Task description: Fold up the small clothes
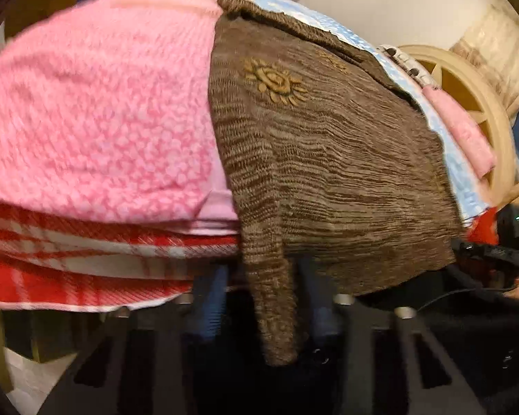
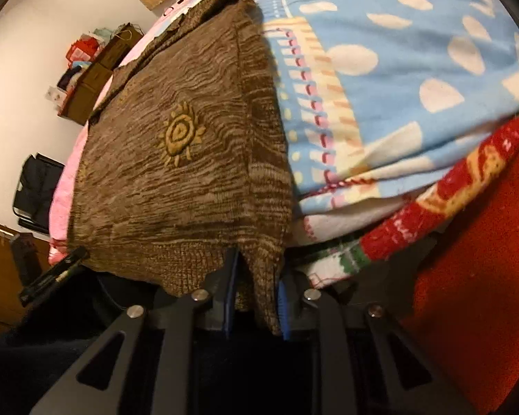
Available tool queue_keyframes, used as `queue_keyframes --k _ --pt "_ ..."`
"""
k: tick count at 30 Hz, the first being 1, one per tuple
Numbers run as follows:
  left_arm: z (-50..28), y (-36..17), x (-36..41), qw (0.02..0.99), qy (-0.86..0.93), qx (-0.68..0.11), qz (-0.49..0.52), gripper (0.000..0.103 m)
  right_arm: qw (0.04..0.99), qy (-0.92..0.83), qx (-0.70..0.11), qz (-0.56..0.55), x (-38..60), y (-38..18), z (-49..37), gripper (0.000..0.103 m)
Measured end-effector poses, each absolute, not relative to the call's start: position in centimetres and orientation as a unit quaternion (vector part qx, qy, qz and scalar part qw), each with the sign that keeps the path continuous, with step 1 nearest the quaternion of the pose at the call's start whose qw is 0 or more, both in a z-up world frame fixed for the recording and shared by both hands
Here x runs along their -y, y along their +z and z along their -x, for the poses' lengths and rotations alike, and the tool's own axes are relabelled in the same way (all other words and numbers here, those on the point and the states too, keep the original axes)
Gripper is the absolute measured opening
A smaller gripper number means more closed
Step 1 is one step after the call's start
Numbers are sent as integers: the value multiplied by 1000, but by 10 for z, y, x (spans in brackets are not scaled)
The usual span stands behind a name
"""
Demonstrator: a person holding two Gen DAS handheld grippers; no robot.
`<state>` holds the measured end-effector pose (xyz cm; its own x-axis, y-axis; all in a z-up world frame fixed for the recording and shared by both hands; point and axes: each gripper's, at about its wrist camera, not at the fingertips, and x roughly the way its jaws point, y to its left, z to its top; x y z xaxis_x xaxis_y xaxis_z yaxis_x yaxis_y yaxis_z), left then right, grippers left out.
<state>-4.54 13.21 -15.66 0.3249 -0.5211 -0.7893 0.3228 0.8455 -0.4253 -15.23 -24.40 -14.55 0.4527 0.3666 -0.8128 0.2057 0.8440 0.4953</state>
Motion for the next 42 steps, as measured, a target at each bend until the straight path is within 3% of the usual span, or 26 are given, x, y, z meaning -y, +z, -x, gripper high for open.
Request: queue_keyframes --k 2,6,19,26,35,42 --pt "46 -157 -132 799 -280 -521 112 14 804 62 -518 -286 246 -144 154 11" --pt "52 -142 -127 805 -296 -506 88 5 802 101 -493 -323 253 -130 160 9" --pt "11 -45 -128 840 -331 -390 183 5 809 194 -333 -443 272 -59 144 9" --pt "-75 -26 -117 859 -287 -367 212 5 824 198 -261 -463 290 -21 90 9" --pt "-196 -18 -90 864 -235 -390 216 5 838 157 -267 -449 304 -4 -21 9" --pt "-289 -60 -83 836 -193 -451 245 5 842 119 -295 -435 320 -20 -116 9"
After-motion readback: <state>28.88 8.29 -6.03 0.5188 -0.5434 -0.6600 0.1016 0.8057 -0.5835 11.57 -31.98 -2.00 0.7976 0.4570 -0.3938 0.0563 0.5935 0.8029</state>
